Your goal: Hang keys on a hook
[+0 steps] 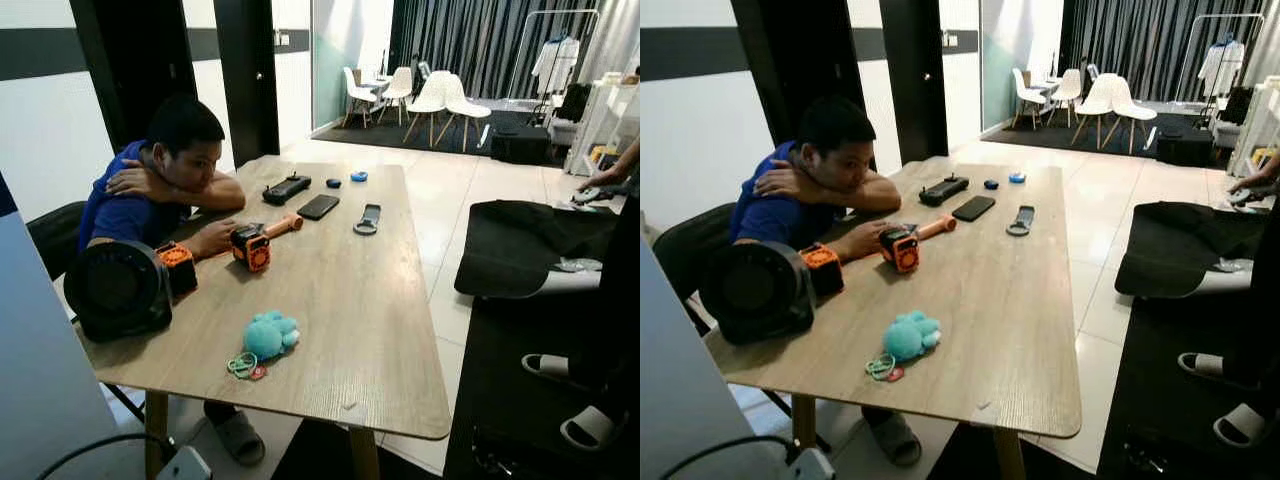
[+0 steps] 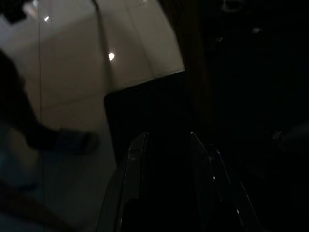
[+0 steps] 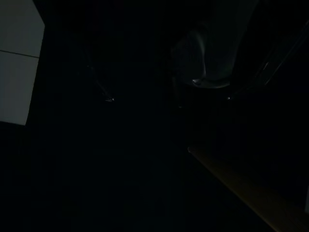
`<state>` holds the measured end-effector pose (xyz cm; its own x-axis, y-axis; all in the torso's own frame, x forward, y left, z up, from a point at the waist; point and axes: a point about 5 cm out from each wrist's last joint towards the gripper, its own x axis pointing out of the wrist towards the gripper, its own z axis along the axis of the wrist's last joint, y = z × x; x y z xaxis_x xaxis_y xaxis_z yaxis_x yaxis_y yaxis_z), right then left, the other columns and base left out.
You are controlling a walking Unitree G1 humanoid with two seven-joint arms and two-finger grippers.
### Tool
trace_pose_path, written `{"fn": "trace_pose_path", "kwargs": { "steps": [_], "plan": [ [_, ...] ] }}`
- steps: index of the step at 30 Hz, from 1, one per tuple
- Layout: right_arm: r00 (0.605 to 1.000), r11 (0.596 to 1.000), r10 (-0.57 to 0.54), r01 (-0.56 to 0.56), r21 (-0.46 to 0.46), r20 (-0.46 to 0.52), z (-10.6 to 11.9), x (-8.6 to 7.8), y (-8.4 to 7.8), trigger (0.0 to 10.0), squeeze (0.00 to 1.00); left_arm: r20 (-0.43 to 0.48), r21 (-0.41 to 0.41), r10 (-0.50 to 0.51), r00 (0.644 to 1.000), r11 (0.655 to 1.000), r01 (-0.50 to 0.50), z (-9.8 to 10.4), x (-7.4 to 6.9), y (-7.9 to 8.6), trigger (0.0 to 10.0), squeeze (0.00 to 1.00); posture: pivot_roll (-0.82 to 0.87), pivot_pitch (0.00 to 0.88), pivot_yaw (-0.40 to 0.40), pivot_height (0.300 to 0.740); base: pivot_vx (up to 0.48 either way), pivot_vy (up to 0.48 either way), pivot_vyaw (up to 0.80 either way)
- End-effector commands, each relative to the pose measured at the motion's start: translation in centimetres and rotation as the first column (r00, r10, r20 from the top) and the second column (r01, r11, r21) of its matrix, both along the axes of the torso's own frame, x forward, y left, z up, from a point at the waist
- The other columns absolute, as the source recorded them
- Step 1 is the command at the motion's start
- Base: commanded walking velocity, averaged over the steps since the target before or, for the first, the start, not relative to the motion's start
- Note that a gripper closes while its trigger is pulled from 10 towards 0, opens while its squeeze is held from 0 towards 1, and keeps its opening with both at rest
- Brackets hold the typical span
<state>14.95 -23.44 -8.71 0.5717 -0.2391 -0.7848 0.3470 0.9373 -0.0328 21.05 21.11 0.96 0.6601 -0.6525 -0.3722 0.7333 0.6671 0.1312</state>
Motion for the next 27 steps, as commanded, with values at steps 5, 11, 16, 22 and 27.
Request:
{"fn": "trace_pose_path", "kwargs": {
  "steps": [5, 11, 16, 22, 27],
  "plan": [
    [1.0, 1.0, -0.002, 0.002, 0.012, -0.006, -0.1, -0.1, 0.2, 10.0, 0.0, 0.007, 0.026, -0.154, 0.988, 0.988, 0.154, 2.4, -0.3, 0.9, 10.0, 0.0, 0.06, 0.038, 0.04, 0.74, 0.0, 0.0, 0.0],
    [1.0, 1.0, -0.002, 0.003, 0.011, -0.011, -0.2, -0.4, 0.1, 10.0, 0.0, -0.002, -0.013, -0.259, 0.966, 0.966, 0.259, 5.2, -0.1, 0.5, 10.0, 0.0, 0.07, 0.039, 0.041, 0.74, 0.0, 0.0, 0.0],
    [1.0, 1.0, -0.004, 0.004, 0.009, -0.013, -0.2, -0.5, 0.0, 10.0, 0.0, 0.071, -0.115, -0.268, 0.961, 0.955, 0.275, 8.3, 1.1, -1.0, 10.0, 0.0, 0.07, 0.039, 0.041, 0.74, 0.0, 0.0, 0.0],
    [1.0, 1.0, -0.003, 0.003, 0.011, -0.012, -0.2, -0.4, 0.1, 10.0, 0.0, 0.08, -0.209, -0.269, 0.96, 0.937, 0.28, 10.7, 2.1, -2.1, 10.0, 0.0, 0.07, 0.036, 0.043, 0.74, 0.0, 0.0, 0.0],
    [1.0, 1.0, -0.001, 0.002, 0.013, -0.012, -0.2, -0.4, 0.2, 10.0, 0.0, 0.086, -0.273, -0.257, 0.963, 0.923, 0.271, 12.0, 2.7, -2.6, 10.0, 0.0, 0.06, 0.033, 0.044, 0.74, 0.0, 0.0, 0.0]
  ]
}}
